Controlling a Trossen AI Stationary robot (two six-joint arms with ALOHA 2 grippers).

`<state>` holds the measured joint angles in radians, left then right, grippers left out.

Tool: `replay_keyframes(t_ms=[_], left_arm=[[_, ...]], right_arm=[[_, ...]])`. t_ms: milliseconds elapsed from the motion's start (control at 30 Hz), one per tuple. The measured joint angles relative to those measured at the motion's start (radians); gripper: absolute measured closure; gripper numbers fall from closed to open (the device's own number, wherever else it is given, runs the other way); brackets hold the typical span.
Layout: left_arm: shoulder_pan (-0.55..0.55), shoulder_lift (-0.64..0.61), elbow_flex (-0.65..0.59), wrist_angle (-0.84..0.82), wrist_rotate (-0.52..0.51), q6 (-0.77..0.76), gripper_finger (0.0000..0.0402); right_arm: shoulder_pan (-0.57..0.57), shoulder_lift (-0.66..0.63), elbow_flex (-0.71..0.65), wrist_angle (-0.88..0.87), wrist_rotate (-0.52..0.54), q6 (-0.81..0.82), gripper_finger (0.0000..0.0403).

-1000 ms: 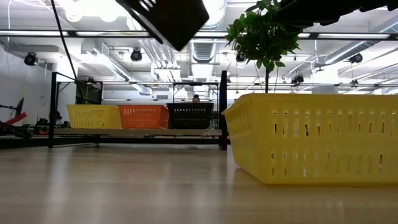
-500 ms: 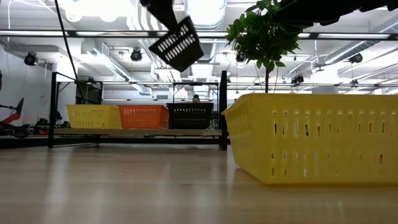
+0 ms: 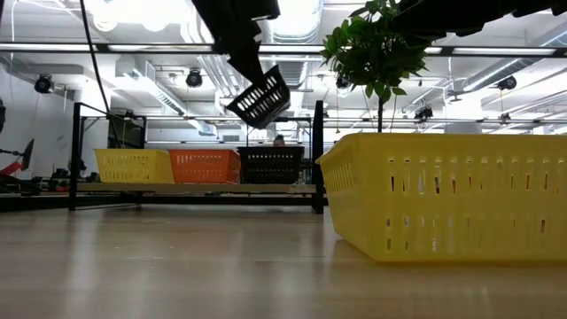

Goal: Stack baskets on shelf by color
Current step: Stack the black basket on the black basket on the shelf

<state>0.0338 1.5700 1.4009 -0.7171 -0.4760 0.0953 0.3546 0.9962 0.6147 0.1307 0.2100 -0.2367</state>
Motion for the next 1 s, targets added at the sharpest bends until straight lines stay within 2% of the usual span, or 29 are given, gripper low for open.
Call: replay_keyframes(t_ms=[300, 867, 1000], left_arm=[[0.0, -0.001, -0.104, 0.114, 0.011, -0.01, 0.0401], [0.0, 0.037, -0.118, 0.157, 0.012, -0.002, 0.0401], [0.0, 0.037, -0.121, 0.159, 0.011, -0.002, 0.0388]], right_arm=[[0.0, 0.0, 0.0, 0.0, 0.0, 0.001, 0.0369], [0.0, 0.0, 0.0, -0.007, 0.0, 0.001, 0.0369], [0.0, 0.0, 0.0, -0.007, 0.0, 0.001, 0.0369]])
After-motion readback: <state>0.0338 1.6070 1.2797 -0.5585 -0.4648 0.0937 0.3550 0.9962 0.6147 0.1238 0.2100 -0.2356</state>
